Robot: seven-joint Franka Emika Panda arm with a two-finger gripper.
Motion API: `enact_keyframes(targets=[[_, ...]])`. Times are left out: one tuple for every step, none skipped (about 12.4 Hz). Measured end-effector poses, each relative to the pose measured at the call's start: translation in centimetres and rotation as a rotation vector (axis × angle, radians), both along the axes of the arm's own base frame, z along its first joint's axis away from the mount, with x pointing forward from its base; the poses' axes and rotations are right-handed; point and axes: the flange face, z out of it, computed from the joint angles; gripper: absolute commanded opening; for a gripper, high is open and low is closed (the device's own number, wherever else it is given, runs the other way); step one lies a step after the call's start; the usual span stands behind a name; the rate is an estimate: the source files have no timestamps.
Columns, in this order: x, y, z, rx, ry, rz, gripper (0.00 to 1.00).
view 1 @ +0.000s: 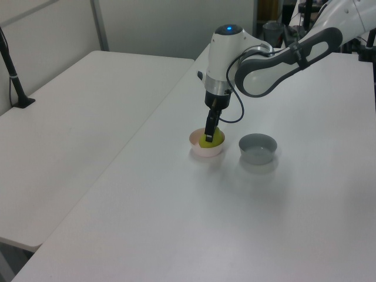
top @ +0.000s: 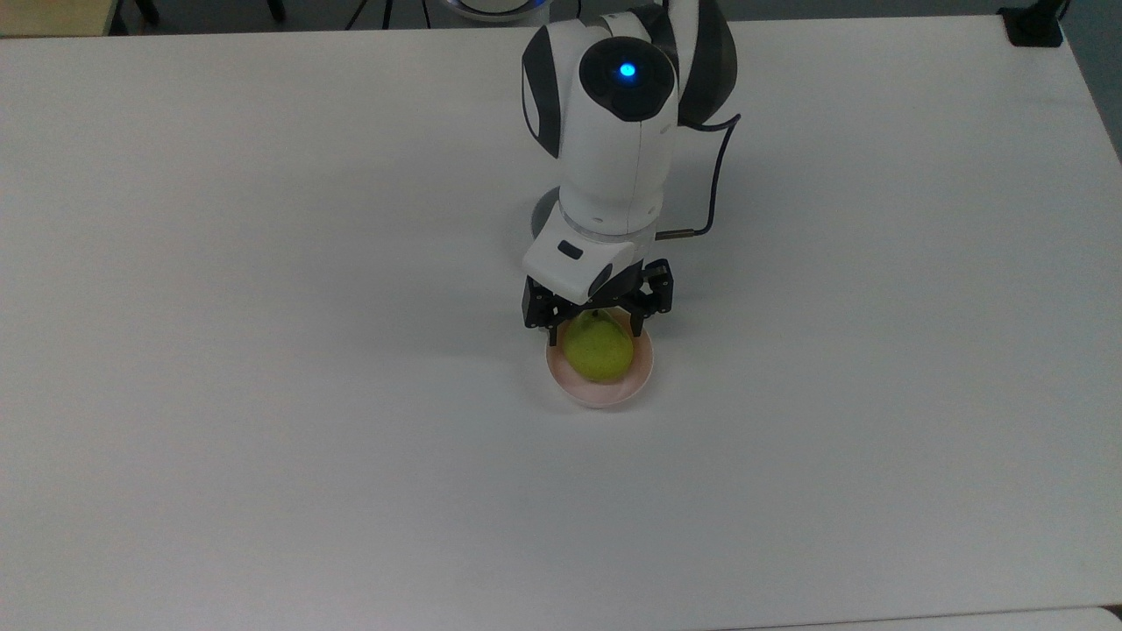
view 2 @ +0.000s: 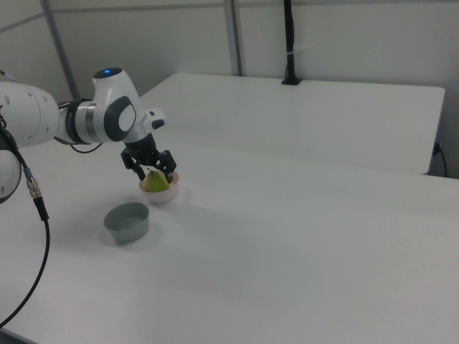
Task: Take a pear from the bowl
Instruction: 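Lower the gripper around the pear and close the fingers on it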
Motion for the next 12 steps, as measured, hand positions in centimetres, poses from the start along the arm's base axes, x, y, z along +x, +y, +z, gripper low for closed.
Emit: enact_keyframes(targets=[[0.0, 0.0, -0.4, -0.004, 0.004, 0.002, 0.88], [0.0, 0.0, -0.6, -0.011, 0.005, 0.006, 0.85], [0.0, 0.0, -0.7, -0.014, 0.006, 0.007, 0.84], [0.0, 0.0, -0.8, -0.015, 0.007, 0.008, 0.84], [0.1, 0.0, -0.9, -0.016, 0.007, 0.009, 0.84], [0.2, 0.1, -1.0, -0.014, -0.001, 0.011, 0.85], [0.2, 0.1, -1.2, -0.013, -0.008, 0.012, 0.85], [0.3, 0.1, -1.2, -0.012, -0.010, 0.013, 0.85], [0.3, 0.1, -1.3, -0.012, -0.010, 0.013, 0.85], [0.3, 0.2, -1.3, -0.012, -0.010, 0.014, 0.84], [0.2, 0.3, -1.4, -0.013, -0.009, 0.016, 0.81], [0.2, 0.6, -1.5, -0.014, -0.007, 0.020, 0.76]])
